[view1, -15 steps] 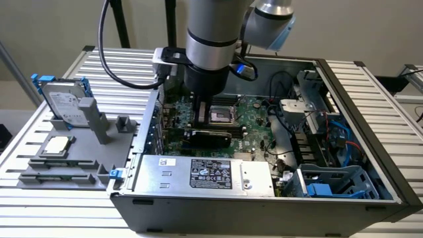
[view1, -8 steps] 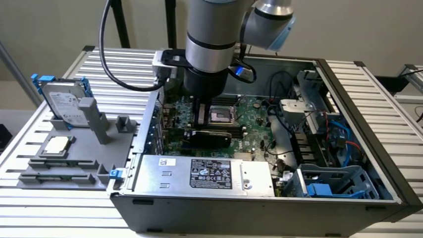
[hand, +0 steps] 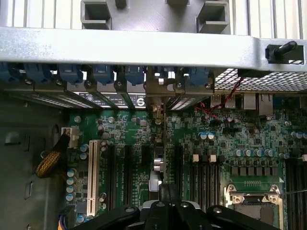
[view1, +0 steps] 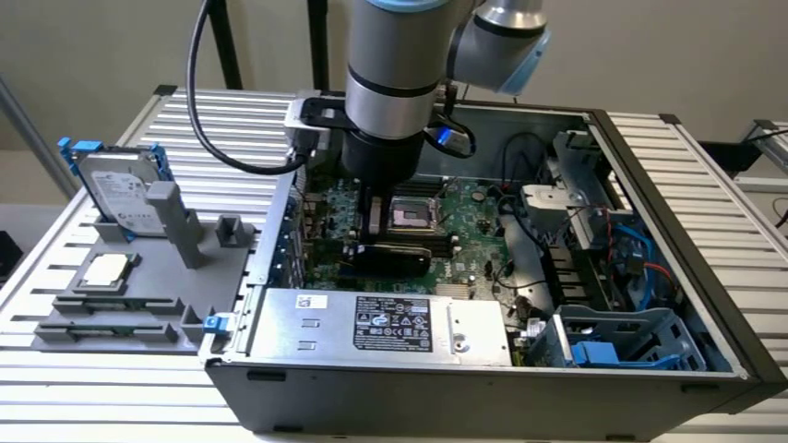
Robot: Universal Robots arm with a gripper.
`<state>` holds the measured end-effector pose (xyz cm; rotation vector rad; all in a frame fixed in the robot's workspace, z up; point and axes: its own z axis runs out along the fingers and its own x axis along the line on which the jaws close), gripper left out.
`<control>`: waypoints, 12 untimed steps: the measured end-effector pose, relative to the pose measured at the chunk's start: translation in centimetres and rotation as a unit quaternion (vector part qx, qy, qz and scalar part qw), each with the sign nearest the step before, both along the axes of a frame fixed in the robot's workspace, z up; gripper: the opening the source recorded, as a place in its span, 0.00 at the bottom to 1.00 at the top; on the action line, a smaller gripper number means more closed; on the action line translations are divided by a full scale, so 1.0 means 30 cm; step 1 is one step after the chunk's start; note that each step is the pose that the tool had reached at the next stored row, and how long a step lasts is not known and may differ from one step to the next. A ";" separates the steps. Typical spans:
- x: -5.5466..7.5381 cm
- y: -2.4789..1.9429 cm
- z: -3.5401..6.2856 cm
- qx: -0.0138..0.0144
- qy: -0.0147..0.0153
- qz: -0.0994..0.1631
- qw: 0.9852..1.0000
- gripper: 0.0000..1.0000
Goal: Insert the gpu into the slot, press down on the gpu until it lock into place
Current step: 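Press down on the gpu until it lock into place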
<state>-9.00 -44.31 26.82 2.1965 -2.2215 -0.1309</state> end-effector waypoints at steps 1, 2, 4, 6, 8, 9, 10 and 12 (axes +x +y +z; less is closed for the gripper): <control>0.000 0.000 -0.002 -0.001 0.000 0.000 1.000 0.11; -0.001 0.000 -0.004 -0.001 0.000 0.001 1.000 0.11; -0.002 0.001 -0.007 -0.002 0.000 0.001 1.000 0.11; -0.002 0.001 -0.008 -0.001 0.000 0.002 1.000 0.11; -0.002 0.002 -0.002 -0.001 0.000 0.002 1.000 0.11; -0.002 0.002 0.005 0.000 -0.001 0.002 1.000 0.11; -0.002 0.002 0.017 -0.001 0.000 0.002 1.000 0.11; -0.003 0.001 0.036 -0.001 0.000 0.002 1.000 0.11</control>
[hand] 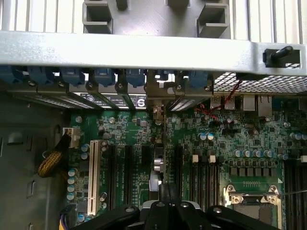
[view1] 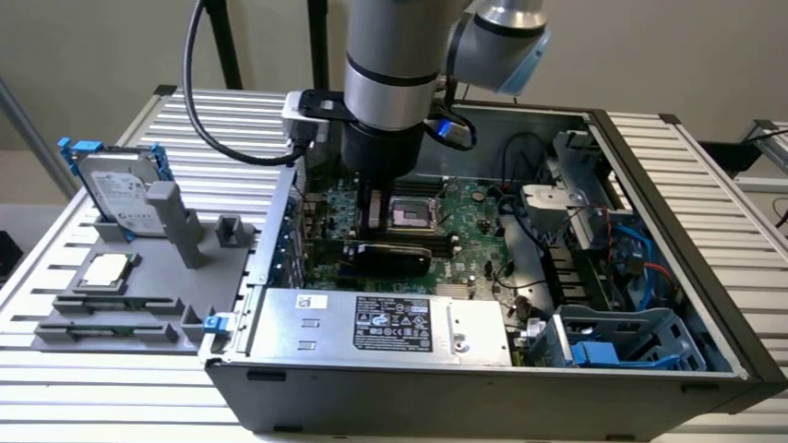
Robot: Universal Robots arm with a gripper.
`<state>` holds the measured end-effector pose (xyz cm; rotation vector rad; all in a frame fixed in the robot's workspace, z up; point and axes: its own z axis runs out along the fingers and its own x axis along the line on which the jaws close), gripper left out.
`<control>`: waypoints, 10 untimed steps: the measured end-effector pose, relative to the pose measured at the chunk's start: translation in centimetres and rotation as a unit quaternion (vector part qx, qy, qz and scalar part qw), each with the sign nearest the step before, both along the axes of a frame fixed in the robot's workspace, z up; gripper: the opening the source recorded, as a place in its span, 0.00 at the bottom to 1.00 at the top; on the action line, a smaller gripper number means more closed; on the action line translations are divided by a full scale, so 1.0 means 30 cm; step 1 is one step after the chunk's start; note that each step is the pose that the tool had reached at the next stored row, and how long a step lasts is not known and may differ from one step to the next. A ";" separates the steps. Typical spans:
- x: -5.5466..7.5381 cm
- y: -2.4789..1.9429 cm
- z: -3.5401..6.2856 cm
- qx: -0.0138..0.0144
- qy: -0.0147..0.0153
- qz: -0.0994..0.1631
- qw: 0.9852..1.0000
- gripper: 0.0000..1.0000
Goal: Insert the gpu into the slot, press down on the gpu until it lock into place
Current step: 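Press down on the gpu until it lock into place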
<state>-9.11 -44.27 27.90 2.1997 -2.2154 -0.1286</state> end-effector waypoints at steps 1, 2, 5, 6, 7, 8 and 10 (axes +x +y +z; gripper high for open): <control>-0.001 0.000 0.008 0.000 0.000 0.000 1.000 0.11; -0.003 0.000 0.015 0.000 0.000 0.000 1.000 0.11; -0.011 0.000 0.027 0.000 0.000 0.000 1.000 0.11; -0.015 0.000 0.028 0.000 0.001 0.000 1.000 0.11; -0.019 0.000 0.028 0.000 0.002 0.000 1.000 0.11; -0.024 0.000 0.028 0.000 0.004 0.000 1.000 0.11; -0.032 0.000 0.028 -0.001 0.010 0.000 1.000 0.11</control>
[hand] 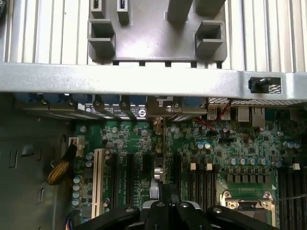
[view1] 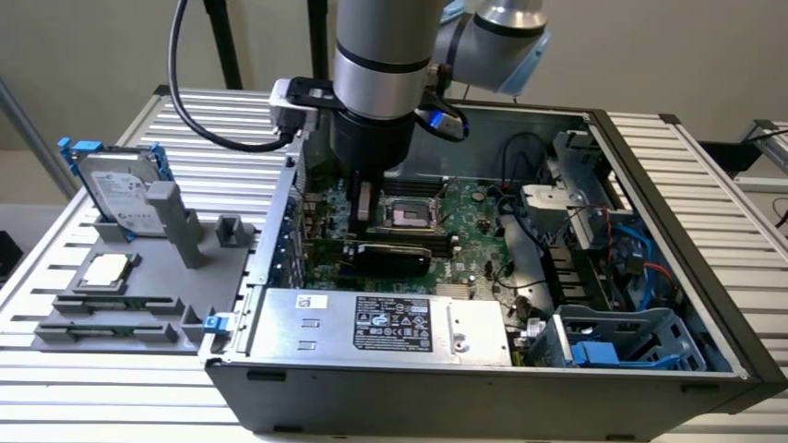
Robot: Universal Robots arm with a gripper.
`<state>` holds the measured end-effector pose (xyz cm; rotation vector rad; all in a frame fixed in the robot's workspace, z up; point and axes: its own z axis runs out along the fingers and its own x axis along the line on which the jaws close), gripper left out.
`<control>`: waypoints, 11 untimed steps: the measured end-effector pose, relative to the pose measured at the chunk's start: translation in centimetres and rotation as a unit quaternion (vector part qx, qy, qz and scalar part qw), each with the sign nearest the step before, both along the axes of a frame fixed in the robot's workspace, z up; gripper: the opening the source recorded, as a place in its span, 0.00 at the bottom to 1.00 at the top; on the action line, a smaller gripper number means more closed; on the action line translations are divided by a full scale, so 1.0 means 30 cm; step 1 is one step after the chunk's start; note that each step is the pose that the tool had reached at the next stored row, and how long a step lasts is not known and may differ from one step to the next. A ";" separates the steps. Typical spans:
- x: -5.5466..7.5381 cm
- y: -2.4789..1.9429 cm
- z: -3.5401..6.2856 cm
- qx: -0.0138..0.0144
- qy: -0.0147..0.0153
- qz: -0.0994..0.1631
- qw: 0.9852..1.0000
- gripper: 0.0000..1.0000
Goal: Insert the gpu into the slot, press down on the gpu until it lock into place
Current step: 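Press down on the gpu until it lock into place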
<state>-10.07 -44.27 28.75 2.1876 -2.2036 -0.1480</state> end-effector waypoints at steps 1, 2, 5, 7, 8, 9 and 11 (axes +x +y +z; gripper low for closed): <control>-0.003 0.000 0.000 0.000 0.004 0.000 1.000 0.11; -0.006 0.000 0.000 -0.001 0.009 0.000 1.000 0.11; -0.014 0.000 0.000 -0.004 0.026 0.001 1.000 0.11; -0.017 0.000 0.000 -0.008 0.038 0.002 0.999 0.11; -0.018 0.000 0.000 -0.011 0.044 0.003 0.999 0.11; -0.019 0.000 0.000 -0.014 0.050 0.004 0.999 0.11; -0.022 0.000 0.000 -0.022 0.060 0.006 0.998 0.11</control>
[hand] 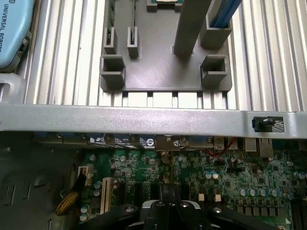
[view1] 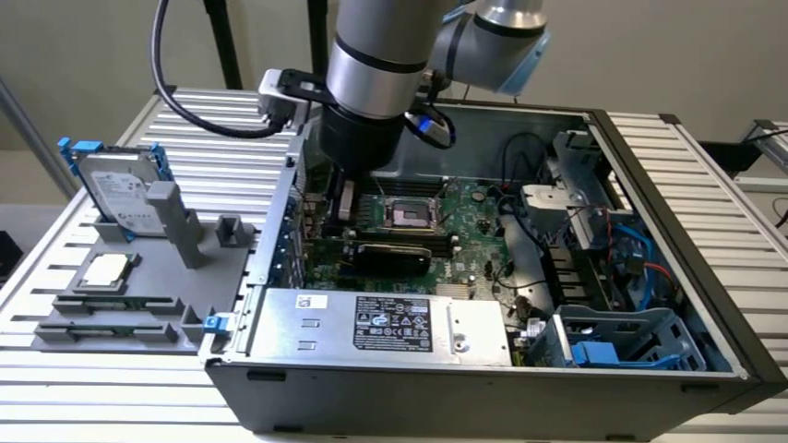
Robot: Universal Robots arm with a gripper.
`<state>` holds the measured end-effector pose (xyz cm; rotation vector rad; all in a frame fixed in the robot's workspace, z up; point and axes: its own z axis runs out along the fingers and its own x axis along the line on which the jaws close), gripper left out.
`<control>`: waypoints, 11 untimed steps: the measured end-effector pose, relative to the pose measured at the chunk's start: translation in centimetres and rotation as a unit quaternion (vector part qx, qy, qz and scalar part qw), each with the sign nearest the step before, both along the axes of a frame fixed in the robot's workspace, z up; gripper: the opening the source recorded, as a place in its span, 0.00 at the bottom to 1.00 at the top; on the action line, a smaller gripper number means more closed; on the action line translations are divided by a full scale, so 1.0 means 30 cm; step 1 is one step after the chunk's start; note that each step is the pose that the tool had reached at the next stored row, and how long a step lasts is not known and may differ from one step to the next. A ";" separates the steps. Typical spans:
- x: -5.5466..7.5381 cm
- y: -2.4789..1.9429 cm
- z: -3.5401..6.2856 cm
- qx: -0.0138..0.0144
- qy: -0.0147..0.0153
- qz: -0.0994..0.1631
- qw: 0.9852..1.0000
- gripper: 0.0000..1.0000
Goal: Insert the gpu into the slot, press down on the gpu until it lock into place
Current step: 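Press down on the gpu until it lock into place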
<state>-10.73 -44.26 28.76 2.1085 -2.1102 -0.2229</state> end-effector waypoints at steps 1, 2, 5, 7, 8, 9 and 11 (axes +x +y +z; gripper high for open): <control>-0.001 0.000 0.000 -0.005 0.005 0.001 1.000 0.11; -0.002 0.000 0.000 -0.009 0.009 0.002 1.000 0.11; -0.002 0.002 0.001 -0.017 0.019 0.002 1.000 0.11; -0.002 0.002 0.007 -0.019 0.022 0.002 1.000 0.11; -0.002 0.003 0.010 -0.019 0.023 0.002 1.000 0.11; -0.003 0.003 0.013 -0.020 0.024 0.002 1.000 0.11; -0.004 0.004 0.014 -0.021 0.026 0.002 0.999 0.11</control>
